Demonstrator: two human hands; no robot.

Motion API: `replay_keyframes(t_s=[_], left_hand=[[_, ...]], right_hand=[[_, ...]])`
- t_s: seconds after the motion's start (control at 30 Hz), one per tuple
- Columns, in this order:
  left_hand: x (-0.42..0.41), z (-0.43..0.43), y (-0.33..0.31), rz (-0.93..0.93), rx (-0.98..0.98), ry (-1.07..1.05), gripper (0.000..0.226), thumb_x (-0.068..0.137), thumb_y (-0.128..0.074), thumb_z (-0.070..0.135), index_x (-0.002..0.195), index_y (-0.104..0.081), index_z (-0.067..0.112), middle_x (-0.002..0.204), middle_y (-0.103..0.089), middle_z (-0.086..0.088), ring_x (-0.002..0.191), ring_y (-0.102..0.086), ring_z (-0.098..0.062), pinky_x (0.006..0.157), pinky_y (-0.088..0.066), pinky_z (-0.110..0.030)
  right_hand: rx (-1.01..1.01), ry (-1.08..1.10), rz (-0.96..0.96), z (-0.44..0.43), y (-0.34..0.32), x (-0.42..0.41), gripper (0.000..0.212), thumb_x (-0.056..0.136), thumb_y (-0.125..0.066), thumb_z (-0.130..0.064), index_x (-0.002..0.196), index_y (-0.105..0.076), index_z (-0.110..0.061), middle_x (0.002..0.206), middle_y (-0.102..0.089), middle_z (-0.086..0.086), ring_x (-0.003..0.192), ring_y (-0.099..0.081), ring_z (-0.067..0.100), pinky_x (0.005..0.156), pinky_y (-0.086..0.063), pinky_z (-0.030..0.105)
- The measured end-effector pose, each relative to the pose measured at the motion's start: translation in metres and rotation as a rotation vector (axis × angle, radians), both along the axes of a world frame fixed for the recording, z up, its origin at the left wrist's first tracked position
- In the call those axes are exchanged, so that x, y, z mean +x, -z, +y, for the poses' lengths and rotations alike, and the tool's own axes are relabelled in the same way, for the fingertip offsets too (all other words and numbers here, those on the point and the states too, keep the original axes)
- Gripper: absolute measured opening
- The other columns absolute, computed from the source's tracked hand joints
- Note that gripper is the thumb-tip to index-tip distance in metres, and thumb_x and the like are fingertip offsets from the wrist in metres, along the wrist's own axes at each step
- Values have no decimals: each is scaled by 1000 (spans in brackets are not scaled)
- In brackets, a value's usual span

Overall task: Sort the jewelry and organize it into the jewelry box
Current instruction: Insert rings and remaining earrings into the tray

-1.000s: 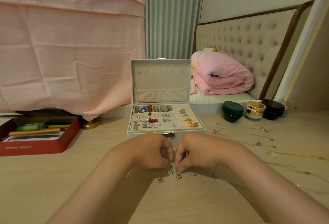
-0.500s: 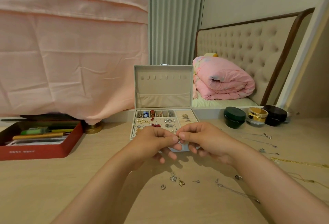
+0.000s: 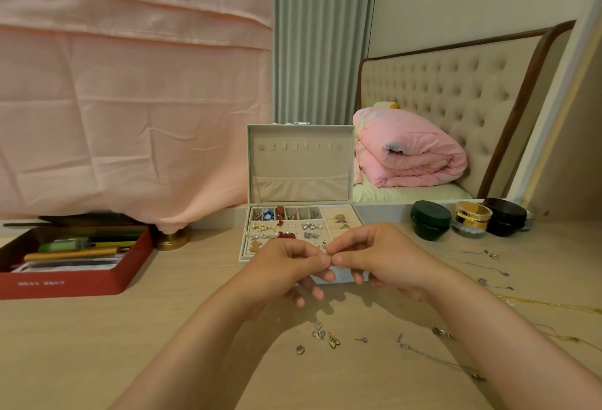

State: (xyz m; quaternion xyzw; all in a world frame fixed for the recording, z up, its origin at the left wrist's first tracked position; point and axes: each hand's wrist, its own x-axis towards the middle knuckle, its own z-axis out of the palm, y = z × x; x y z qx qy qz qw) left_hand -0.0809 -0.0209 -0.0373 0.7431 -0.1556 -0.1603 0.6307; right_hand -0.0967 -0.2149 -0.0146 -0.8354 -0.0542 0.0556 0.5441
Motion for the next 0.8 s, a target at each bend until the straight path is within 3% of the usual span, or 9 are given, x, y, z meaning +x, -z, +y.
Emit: replay_keyframes(t_s=[0.13,0.27,0.43,0.63,0.8], left_hand=[[1,-4,5,12,27,36,15,97,-62,14,108,-64,4,93,-77,-11,62,-68,-20,45,-48,-25],[-1,-7,9,16,11,62,10,99,-60,14,99,-65,6,87,-75,-9,59,-67,-17,43,-46,-23],[1,-6,7,-30,27,30,11,97,-63,17,95,-66,7,84,-75,-9,58,-66,-18,44,-46,-24],[4,-3,-1,-195,105,-40,13,95,-66,19,91,-69,7,79,-74,-3,59,-67,-17,45,-46,-24],[13,5,-6,-389,218,-120,9,92,-67,23,84,-71,20,75,-74,4,63,-68,-11,55,-50,-26]], right_hand=[[1,-1,35,-5,-3,0,10,85,-78,-7,90,-77,-15,64,-64,1,48,-47,11,41,-30,17],[-22,-31,67,-7,-3,0,9,84,-79,-11,91,-78,-17,71,-68,3,51,-49,11,41,-31,19],[-70,-33,10,-4,-7,-2,7,84,-81,-17,90,-81,-19,61,-65,0,52,-51,11,45,-33,23],[-105,20,-71,1,-13,-1,6,83,-81,-16,89,-82,-19,54,-64,-5,50,-49,11,45,-33,23],[-124,17,-117,12,-21,8,6,84,-80,-13,85,-82,-18,54,-65,-5,48,-49,8,44,-34,20]])
